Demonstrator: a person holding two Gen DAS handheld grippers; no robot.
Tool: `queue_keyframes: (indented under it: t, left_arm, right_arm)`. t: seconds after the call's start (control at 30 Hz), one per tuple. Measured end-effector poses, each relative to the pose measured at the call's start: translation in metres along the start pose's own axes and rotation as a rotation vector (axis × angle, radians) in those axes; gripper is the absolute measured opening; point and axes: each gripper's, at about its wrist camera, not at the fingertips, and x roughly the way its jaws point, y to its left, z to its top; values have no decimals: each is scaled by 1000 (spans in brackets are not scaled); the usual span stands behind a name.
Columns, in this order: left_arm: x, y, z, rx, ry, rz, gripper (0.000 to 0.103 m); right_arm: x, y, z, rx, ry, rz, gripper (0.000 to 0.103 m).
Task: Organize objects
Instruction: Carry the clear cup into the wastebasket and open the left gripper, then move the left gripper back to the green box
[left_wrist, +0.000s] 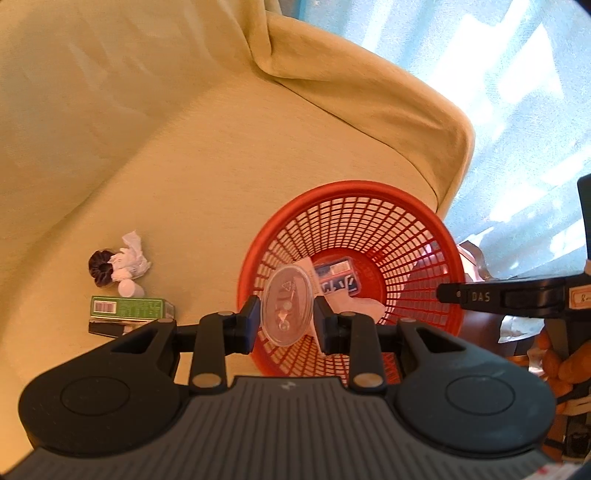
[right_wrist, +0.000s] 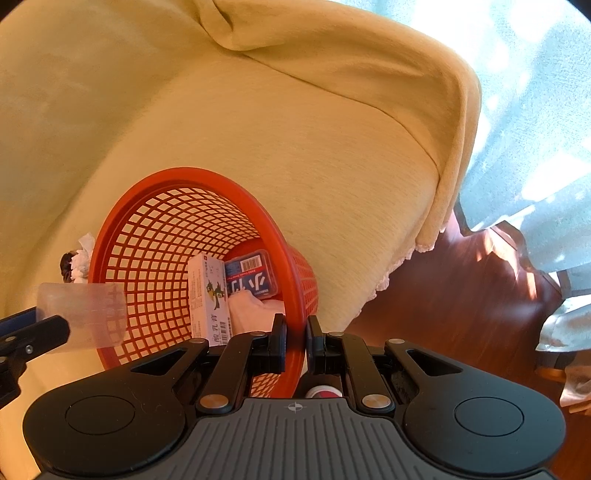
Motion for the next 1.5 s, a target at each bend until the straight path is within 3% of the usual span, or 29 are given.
queue_keyframes:
  t: [0.07, 0.17, 0.7, 0.93, 1.13, 1.3, 1.5]
  left_arm:
    - [2, -4, 2, -6, 1, -18, 26]
    - [5, -9, 6, -15, 6, -22, 35]
    - [-10, 13, -3, -130, -7, 74, 39]
    - [-22, 68, -36, -209, -19, 154, 47]
    - [1, 140, -65, -251, 41, 248, 48]
    - [28, 175, -75, -297, 95, 239, 48]
    - [66, 182, -59, -374, 112, 187, 51]
  right_arm:
    - [0, 0, 1, -4, 0, 1, 7]
    - [2, -1, 2, -8, 2, 3, 7]
    - [4, -1, 7, -63, 5, 17, 7]
    - [7, -6, 8, -28, 14, 9, 7]
    - [7, -12, 1, 55, 18, -18, 7]
    - [4, -12, -5, 130, 18, -48, 7]
    - [-3, -5, -8, 172, 4, -80, 7]
